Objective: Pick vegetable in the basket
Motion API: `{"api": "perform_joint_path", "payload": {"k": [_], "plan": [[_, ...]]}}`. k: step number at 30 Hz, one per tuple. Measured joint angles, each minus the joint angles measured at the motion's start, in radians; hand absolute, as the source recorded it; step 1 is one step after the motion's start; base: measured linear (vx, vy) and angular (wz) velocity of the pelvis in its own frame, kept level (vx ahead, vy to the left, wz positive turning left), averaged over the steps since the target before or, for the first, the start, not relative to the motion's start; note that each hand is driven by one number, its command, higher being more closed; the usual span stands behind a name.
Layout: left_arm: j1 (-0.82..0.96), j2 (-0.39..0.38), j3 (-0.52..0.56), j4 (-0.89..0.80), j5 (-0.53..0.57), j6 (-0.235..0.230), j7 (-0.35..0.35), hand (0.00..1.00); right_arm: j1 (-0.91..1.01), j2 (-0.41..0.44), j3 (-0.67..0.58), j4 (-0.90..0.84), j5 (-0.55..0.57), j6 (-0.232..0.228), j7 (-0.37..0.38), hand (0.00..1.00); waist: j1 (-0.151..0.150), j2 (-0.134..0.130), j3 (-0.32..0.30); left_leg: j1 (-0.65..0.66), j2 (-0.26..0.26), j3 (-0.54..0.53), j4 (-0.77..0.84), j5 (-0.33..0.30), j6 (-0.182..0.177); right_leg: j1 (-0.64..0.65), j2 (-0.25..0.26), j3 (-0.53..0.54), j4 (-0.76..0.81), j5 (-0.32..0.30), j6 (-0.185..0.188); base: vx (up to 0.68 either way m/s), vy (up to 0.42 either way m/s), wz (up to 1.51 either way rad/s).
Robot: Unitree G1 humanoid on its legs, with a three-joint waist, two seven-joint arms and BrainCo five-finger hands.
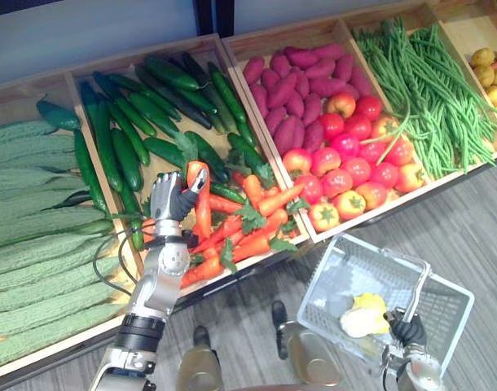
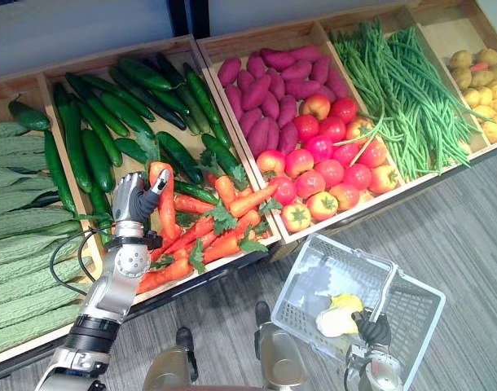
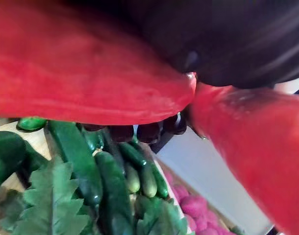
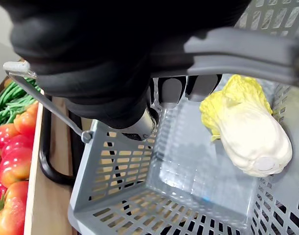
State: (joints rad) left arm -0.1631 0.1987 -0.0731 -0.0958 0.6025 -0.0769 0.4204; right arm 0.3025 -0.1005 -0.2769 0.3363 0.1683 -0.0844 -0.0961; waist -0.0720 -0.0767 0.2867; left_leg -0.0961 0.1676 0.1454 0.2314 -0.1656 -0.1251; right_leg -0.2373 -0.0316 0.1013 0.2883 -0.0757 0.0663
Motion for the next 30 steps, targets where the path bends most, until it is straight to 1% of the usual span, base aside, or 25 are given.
{"api": "perform_joint_path", "payload": {"k": [2,4,6,7,8,9,10,12,13,15,16,17,18,19,20,21,23,24,25,26,27,28,29,30], "plan": [[0.033,-0.036,-0.005,-0.042,-0.057,-0.023,-0.001,1.0,0.001,0.004,0.0,-0.002,0.0,0.0,-0.009,1.0,0.0,0.003,-0.017,0.006,0.001,0.004,-0.004,0.0,0.0,0.005,0.0,0.001,-0.005,0.002,0.003,0.0,-0.002,-0.05],[0.092,-0.084,-0.025,-0.111,-0.143,-0.052,-0.005,1.0,0.014,0.019,-0.002,-0.022,0.001,0.002,-0.017,1.0,0.002,0.006,-0.05,0.012,0.007,0.02,-0.002,-0.002,0.0,0.009,0.001,0.008,-0.012,0.005,0.006,0.02,0.006,-0.11],[0.13,-0.113,-0.046,-0.154,-0.204,-0.072,-0.008,1.0,0.035,0.029,-0.004,-0.072,0.001,0.008,-0.024,1.0,0.005,0.01,-0.055,0.027,0.016,0.037,0.015,-0.015,0.003,0.026,0.003,0.016,-0.014,0.007,0.009,0.0,0.016,-0.23],[0.156,-0.131,-0.059,-0.173,-0.24,-0.088,-0.018,1.0,0.047,0.035,-0.004,-0.11,-0.001,0.013,-0.033,1.0,0.01,0.016,-0.065,0.028,0.03,0.056,0.05,-0.038,0.002,0.03,0.016,0.038,-0.015,0.011,0.013,-0.04,0.026,-0.41],[0.167,-0.14,-0.065,-0.181,-0.249,-0.089,-0.023,1.0,0.052,0.037,-0.004,-0.126,-0.002,0.014,-0.034,1.0,0.016,0.02,-0.068,0.028,0.041,0.068,0.071,-0.052,0.001,0.033,0.024,0.046,-0.015,0.012,0.014,-0.04,0.02,-0.63],[0.184,-0.15,-0.084,-0.186,-0.285,-0.096,-0.032,1.0,0.062,0.037,-0.005,-0.143,-0.005,0.015,-0.035,1.0,0.028,0.027,-0.076,0.029,0.06,0.091,0.108,-0.077,-0.001,0.034,0.041,0.069,-0.015,0.017,0.017,-0.05,0.028,-0.55],[0.192,-0.154,-0.093,-0.187,-0.297,-0.098,-0.034,1.0,0.064,0.039,-0.007,-0.155,-0.004,0.015,-0.036,1.0,0.031,0.03,-0.078,0.029,0.068,0.105,0.127,-0.088,-0.002,0.034,0.049,0.079,-0.015,0.02,0.02,-0.06,0.03,-0.7],[0.211,-0.162,-0.115,-0.187,-0.33,-0.103,-0.051,1.0,0.066,0.058,-0.023,-0.203,-0.004,0.016,-0.039,1.0,0.03,0.034,-0.082,0.032,0.096,0.153,0.188,-0.125,-0.002,0.029,0.079,0.127,-0.015,0.032,0.027,-0.08,0.054,-0.88],[0.214,-0.162,-0.133,-0.187,-0.339,-0.103,-0.058,1.0,0.067,0.064,-0.024,-0.236,-0.004,0.016,-0.04,1.0,0.03,0.034,-0.082,0.033,0.12,0.196,0.229,-0.149,-0.003,0.018,0.102,0.17,-0.014,0.049,0.032,-0.09,0.071,-1.02],[0.213,-0.162,-0.149,-0.187,-0.35,-0.104,-0.074,1.0,0.066,0.068,-0.024,-0.273,-0.004,0.016,-0.042,1.0,0.031,0.034,-0.082,0.039,0.15,0.247,0.27,-0.17,0.0,-0.002,0.115,0.185,-0.019,0.062,0.035,-0.11,0.056,-1.1],[0.213,-0.163,-0.163,-0.187,-0.355,-0.104,-0.082,1.0,0.059,0.079,-0.023,-0.306,-0.01,0.016,-0.052,1.0,0.032,0.028,-0.081,0.055,0.164,0.317,0.291,-0.178,0.009,-0.034,0.075,0.075,-0.025,0.049,0.021,-0.13,0.035,-1.22],[0.214,-0.163,-0.164,-0.187,-0.355,-0.103,-0.086,1.0,0.057,0.082,-0.019,-0.312,-0.016,0.017,-0.053,1.0,0.034,0.027,-0.081,0.069,0.165,0.352,0.293,-0.179,0.011,-0.042,0.043,-0.004,-0.025,0.041,0.006,-0.14,0.045,-1.46],[0.206,-0.164,-0.164,-0.186,-0.356,-0.103,-0.09,1.0,0.04,0.087,-0.01,-0.314,-0.025,0.017,-0.053,1.0,0.033,0.027,-0.081,0.107,0.182,0.414,0.283,-0.179,0.012,-0.047,-0.029,-0.179,-0.016,0.024,-0.024,-0.06,0.026,-1.16],[0.2,-0.163,-0.164,-0.186,-0.356,-0.104,-0.09,1.0,0.038,0.086,0.0,-0.313,-0.029,0.017,-0.054,1.0,0.033,0.024,-0.081,0.133,0.181,0.449,0.269,-0.18,0.013,-0.047,-0.072,-0.276,-0.006,0.016,-0.046,-0.03,0.029,-1.33],[0.192,-0.163,-0.161,-0.183,-0.357,-0.106,-0.088,1.0,0.032,0.084,0.014,-0.309,-0.042,0.017,-0.054,1.0,0.033,0.021,-0.083,0.162,0.176,0.503,0.252,-0.18,0.013,-0.042,-0.134,-0.423,0.012,0.003,-0.077,-0.02,-0.009,-1.56],[0.166,-0.162,-0.16,-0.163,-0.357,-0.111,-0.089,1.0,0.006,0.082,0.023,-0.293,-0.064,0.017,-0.054,1.0,0.03,0.018,-0.089,0.201,0.178,0.579,0.231,-0.185,0.017,-0.04,-0.207,-0.612,0.044,-0.012,-0.118,-0.01,-0.004,-1.6],[0.132,-0.162,-0.158,-0.123,-0.358,-0.119,-0.089,1.0,-0.051,0.074,0.024,-0.249,-0.085,0.017,-0.054,1.0,0.019,0.007,-0.093,0.218,0.174,0.648,0.221,-0.184,0.016,-0.068,-0.236,-0.699,0.066,-0.026,-0.168,0.06,-0.063,-1.56],[0.103,-0.162,-0.159,-0.079,-0.358,-0.118,-0.09,1.0,-0.093,0.062,0.033,-0.222,-0.102,0.018,-0.054,1.0,0.003,0.005,-0.094,0.245,0.163,0.708,0.19,-0.174,0.011,-0.087,-0.233,-0.716,0.077,-0.046,-0.189,0.09,-0.099,-1.71],[0.097,-0.164,-0.163,-0.046,-0.358,-0.118,-0.092,1.0,-0.121,0.045,0.06,-0.207,-0.104,0.018,-0.053,1.0,-0.025,0.011,-0.096,0.287,0.154,0.768,0.145,-0.161,0.016,-0.096,-0.229,-0.715,0.097,-0.059,-0.18,0.09,-0.086,-1.41],[0.097,-0.164,-0.169,-0.038,-0.358,-0.118,-0.093,1.0,-0.125,0.042,0.073,-0.208,-0.105,0.018,-0.053,1.0,-0.033,0.011,-0.096,0.308,0.149,0.788,0.137,-0.161,0.015,-0.106,-0.23,-0.695,0.126,-0.063,-0.168,0.12,-0.085,-1.17],[0.096,-0.167,-0.193,-0.025,-0.359,-0.118,-0.095,1.0,-0.119,0.033,0.094,-0.211,-0.112,0.018,-0.052,1.0,-0.057,0.005,-0.103,0.342,0.144,0.803,0.147,-0.174,0.016,-0.109,-0.195,-0.624,0.108,0.031,-0.136,0.15,-0.102,-1.13],[0.097,-0.177,-0.212,-0.003,-0.362,-0.119,-0.103,1.0,-0.12,0.015,0.109,-0.206,-0.113,0.018,-0.052,1.0,-0.057,0.038,-0.121,0.361,0.165,0.806,0.163,-0.177,0.018,-0.117,-0.121,-0.565,0.079,0.065,-0.135,0.18,-0.099,-1.29],[0.097,-0.179,-0.222,0.005,-0.366,-0.12,-0.112,1.0,-0.125,0.005,0.122,-0.204,-0.11,0.018,-0.051,1.0,-0.05,0.055,-0.13,0.364,0.183,0.805,0.187,-0.161,0.029,-0.117,-0.084,-0.547,0.053,0.065,-0.136,0.3,-0.14,-1.69],[0.097,-0.174,-0.239,0.028,-0.368,-0.126,-0.119,1.0,-0.149,0.002,0.155,-0.202,-0.108,0.02,-0.047,1.0,-0.047,0.07,-0.135,0.343,0.241,0.791,0.293,-0.116,0.103,-0.105,-0.026,-0.509,0.004,0.072,-0.144,0.3,-0.106,-1.63]]}}
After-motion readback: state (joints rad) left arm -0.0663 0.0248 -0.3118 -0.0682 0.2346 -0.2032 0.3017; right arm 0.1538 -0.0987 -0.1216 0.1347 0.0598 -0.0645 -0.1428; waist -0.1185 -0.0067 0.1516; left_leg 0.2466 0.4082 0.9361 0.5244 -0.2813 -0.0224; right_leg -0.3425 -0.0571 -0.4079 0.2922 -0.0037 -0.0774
